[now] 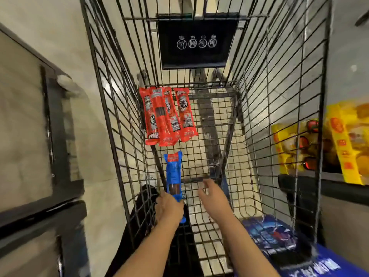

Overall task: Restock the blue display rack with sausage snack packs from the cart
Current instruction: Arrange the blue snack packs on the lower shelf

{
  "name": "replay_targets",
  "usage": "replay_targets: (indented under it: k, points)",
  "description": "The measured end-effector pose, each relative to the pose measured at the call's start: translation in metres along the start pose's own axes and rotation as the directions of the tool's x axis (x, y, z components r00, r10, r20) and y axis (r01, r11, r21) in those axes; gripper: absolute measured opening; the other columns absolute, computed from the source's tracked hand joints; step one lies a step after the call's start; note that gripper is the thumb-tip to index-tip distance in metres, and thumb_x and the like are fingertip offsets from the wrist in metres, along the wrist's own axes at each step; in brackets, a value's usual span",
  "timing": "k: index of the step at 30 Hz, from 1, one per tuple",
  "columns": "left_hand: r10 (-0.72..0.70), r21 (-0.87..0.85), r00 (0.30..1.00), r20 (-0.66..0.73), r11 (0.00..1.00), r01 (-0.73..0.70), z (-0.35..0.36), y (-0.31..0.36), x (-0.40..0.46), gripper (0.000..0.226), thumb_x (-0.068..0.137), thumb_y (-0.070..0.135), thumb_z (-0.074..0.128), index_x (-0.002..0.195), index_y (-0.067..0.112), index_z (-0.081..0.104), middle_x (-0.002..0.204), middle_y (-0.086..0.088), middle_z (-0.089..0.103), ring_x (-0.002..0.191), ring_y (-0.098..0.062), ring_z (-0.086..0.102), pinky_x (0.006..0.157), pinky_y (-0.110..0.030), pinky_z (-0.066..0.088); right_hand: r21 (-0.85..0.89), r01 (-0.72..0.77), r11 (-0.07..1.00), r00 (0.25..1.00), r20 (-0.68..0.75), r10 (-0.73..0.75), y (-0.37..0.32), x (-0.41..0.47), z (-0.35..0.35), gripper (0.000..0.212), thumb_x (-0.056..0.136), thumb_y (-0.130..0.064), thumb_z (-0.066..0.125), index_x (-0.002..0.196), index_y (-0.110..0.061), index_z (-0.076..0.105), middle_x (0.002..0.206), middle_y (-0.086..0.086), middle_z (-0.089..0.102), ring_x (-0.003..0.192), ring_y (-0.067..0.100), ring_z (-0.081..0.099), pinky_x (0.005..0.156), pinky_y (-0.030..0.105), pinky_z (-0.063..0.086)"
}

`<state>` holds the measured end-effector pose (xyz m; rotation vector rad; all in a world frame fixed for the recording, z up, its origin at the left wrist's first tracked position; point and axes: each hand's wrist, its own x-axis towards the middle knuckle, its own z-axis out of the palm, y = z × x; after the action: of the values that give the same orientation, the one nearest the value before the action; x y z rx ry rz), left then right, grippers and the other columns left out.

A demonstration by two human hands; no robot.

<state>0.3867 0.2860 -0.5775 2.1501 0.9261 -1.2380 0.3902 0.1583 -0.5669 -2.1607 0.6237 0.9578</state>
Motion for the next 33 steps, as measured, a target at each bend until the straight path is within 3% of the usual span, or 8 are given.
replay_targets:
  k: [3, 8, 16, 19, 21, 26, 30, 33]
  points:
    - [-0.035, -0.004, 0.996, -0.081, 0.999, 0.034, 0.023, -0.001, 0.013, 0.045, 0.091, 0.024, 0.054, 0.129, 0.008, 0.039, 0.130, -0.011, 0.046, 0.117, -0.029, 0.048, 0.094, -0.041, 0.043, 0.012, 0.012, 1.000, 1.000, -0.013, -0.011, 0.009, 0.016, 0.001, 0.048, 0.095, -0.024, 0.051, 0.140, -0.012, 0.040, 0.140, 0.006, 0.049, 0.127, 0.021, 0.047, 0.100, 0.031, 0.039]
    - [-0.019, 0.087, 0.992, -0.124, 0.996, 0.030, 0.035, -0.003, 0.031, 0.059, 0.082, 0.025, 0.068, 0.129, 0.008, 0.036, 0.125, -0.012, 0.046, 0.108, -0.029, 0.054, 0.085, -0.039, 0.049, 0.073, 0.018, 0.997, 1.000, -0.008, -0.017, 0.019, 0.026, 0.002, 0.047, 0.095, -0.023, 0.051, 0.140, -0.014, 0.040, 0.143, 0.003, 0.045, 0.131, 0.017, 0.042, 0.106, 0.030, 0.035]
    - [0.133, -0.343, 0.991, -0.007, 0.931, -0.128, 0.007, 0.009, 0.002, 0.030, 0.079, 0.020, 0.070, 0.102, 0.014, 0.052, 0.103, -0.013, 0.062, 0.090, -0.032, 0.062, 0.079, -0.039, 0.052, 0.060, 0.035, 0.998, 0.997, -0.072, -0.030, 0.009, -0.011, -0.032, 0.045, 0.095, -0.027, 0.049, 0.138, -0.016, 0.042, 0.132, 0.006, 0.056, 0.119, 0.023, 0.053, 0.096, 0.036, 0.046]
    - [0.240, -0.452, 0.970, 0.027, 0.869, -0.203, -0.021, 0.021, -0.045, 0.037, 0.085, 0.020, 0.064, 0.118, 0.015, 0.048, 0.110, -0.008, 0.059, 0.095, -0.026, 0.061, 0.080, -0.035, 0.052, 0.133, 0.045, 0.990, 0.991, -0.130, -0.028, 0.000, -0.050, -0.056, 0.040, 0.095, -0.026, 0.050, 0.134, -0.017, 0.045, 0.126, 0.002, 0.059, 0.111, 0.018, 0.057, 0.090, 0.030, 0.047]
    - [0.315, -0.500, 0.946, 0.081, 0.834, -0.235, -0.043, 0.027, -0.083, 0.032, 0.087, 0.013, 0.060, 0.118, 0.010, 0.049, 0.098, -0.006, 0.064, 0.083, -0.017, 0.064, 0.062, -0.025, 0.049, 0.282, 0.062, 0.957, 0.990, -0.142, -0.022, -0.004, -0.083, -0.071, 0.039, 0.096, -0.026, 0.050, 0.134, -0.017, 0.046, 0.123, -0.003, 0.059, 0.107, 0.011, 0.056, 0.086, 0.021, 0.045]
    - [0.489, -0.685, 0.779, 0.394, 0.721, -0.106, -0.100, 0.026, -0.197, 0.028, 0.059, -0.012, 0.060, 0.083, 0.000, 0.053, 0.052, -0.005, 0.060, 0.041, -0.013, 0.058, 0.034, -0.015, 0.041, 0.651, 0.185, 0.736, 0.978, -0.195, -0.073, -0.020, -0.172, -0.096, 0.022, 0.093, -0.026, 0.057, 0.114, -0.019, 0.058, 0.110, -0.006, 0.062, 0.100, 0.003, 0.061, 0.072, 0.002, 0.042]
    - [0.684, -0.677, 0.518, 0.514, 0.694, -0.244, -0.120, -0.013, -0.251, 0.062, 0.040, -0.020, 0.050, 0.101, -0.018, 0.058, 0.037, -0.006, 0.057, 0.031, -0.010, 0.056, 0.031, -0.017, 0.041, 0.843, 0.273, 0.463, 0.959, -0.278, -0.060, -0.034, -0.246, -0.101, 0.017, 0.092, -0.021, 0.059, 0.104, -0.010, 0.063, 0.088, -0.005, 0.069, 0.076, -0.002, 0.064, 0.072, 0.014, 0.049]
    - [0.609, -0.610, 0.490, 0.624, 0.771, -0.182, -0.130, -0.029, -0.289, 0.011, 0.066, -0.014, 0.056, 0.072, -0.006, 0.062, 0.046, -0.009, 0.062, 0.034, -0.016, 0.060, 0.029, -0.020, 0.042, 0.865, 0.381, 0.327, 0.914, -0.406, 0.011, -0.031, -0.291, -0.085, 0.035, 0.076, -0.027, 0.072, 0.099, -0.002, 0.063, 0.090, 0.009, 0.070, 0.081, 0.015, 0.065, 0.078, 0.030, 0.049]
